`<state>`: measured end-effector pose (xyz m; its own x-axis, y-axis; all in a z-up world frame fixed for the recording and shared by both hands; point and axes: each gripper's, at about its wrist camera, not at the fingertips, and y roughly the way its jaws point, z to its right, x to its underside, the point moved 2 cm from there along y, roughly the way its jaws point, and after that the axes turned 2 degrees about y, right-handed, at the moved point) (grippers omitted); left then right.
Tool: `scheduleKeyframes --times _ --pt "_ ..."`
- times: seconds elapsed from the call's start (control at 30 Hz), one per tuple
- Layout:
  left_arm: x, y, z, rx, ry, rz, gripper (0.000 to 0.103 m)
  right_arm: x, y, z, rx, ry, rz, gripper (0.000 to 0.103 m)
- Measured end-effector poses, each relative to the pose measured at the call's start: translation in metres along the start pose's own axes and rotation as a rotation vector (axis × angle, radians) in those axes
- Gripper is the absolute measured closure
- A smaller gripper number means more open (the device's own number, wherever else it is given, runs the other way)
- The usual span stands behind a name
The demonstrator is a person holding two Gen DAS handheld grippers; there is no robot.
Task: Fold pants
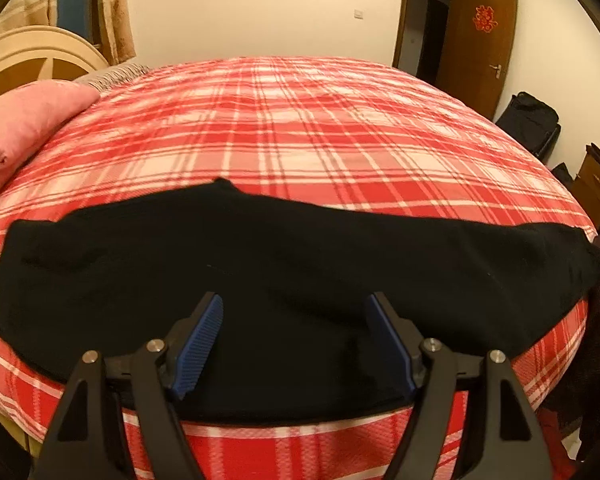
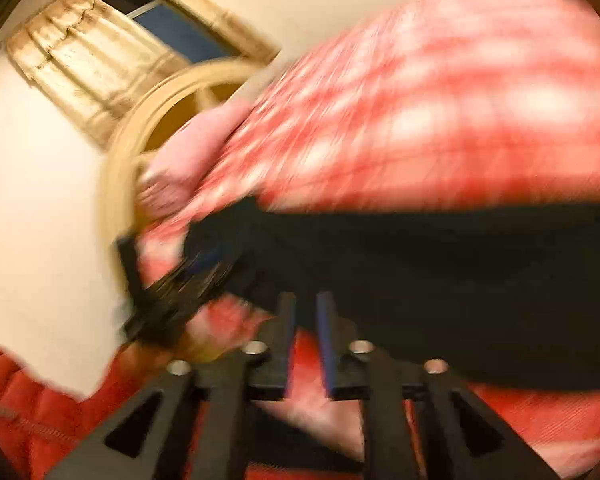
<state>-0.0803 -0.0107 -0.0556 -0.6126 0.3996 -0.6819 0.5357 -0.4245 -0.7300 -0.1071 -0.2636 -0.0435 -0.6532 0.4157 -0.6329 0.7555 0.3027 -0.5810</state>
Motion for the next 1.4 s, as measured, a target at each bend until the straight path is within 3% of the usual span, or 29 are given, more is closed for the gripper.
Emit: scheduleKeyframes --times 0.03,0.1,0.13,0.17,0.2,0.23,0.37,0.5,0.7,1.13,1.23,1.3,1.4 --pt "0.000 0.000 0.003 -0.002 0.009 0.002 0.026 -0.014 0.000 0.006 0.078 -0.057 0.065 0.037" --pt "0.000 -0.002 0.009 -0.005 0.027 0.013 0.026 -0.028 0.008 0.012 0.169 -0.143 0.094 0.036" --pt "-0.001 -0.004 0.012 -0.004 0.036 0.021 0.026 -0.035 0.021 0.014 0.258 -0.209 0.069 0.038" --pt "-0.002 -0.005 0.016 -0.002 0.039 0.028 0.026 -0.038 0.031 0.013 0.306 -0.260 0.050 0.045" --pt "-0.003 -0.003 0.018 0.001 0.038 0.030 0.026 -0.040 0.041 0.012 0.331 -0.307 0.024 0.065" --pt "-0.004 -0.002 0.019 0.006 0.036 0.028 0.026 -0.039 0.053 0.012 0.343 -0.351 -0.018 0.077" --pt "-0.001 0.006 0.031 0.030 0.050 0.001 0.026 -0.018 0.074 0.015 0.314 -0.440 -0.127 0.078" --pt "0.005 0.012 0.039 0.021 0.091 -0.024 0.026 0.000 0.075 0.012 0.295 -0.477 -0.141 0.078" --pt "0.009 0.014 0.040 0.015 0.089 -0.036 0.026 -0.003 0.078 0.014 0.255 -0.490 -0.182 0.076" --pt "0.010 0.016 0.042 0.008 0.099 -0.038 0.021 0.005 0.096 -0.016 0.314 -0.871 -0.333 0.072" --pt "0.010 0.017 0.043 0.005 0.101 -0.039 0.021 0.002 0.100 -0.016 0.326 -0.843 -0.370 0.072" --pt "0.010 0.016 0.042 0.006 0.099 -0.041 0.021 -0.001 0.101 -0.014 0.323 -0.786 -0.379 0.079" --pt "0.010 0.016 0.041 0.008 0.093 -0.043 0.021 0.004 0.097 -0.014 0.339 -0.741 -0.332 0.087"
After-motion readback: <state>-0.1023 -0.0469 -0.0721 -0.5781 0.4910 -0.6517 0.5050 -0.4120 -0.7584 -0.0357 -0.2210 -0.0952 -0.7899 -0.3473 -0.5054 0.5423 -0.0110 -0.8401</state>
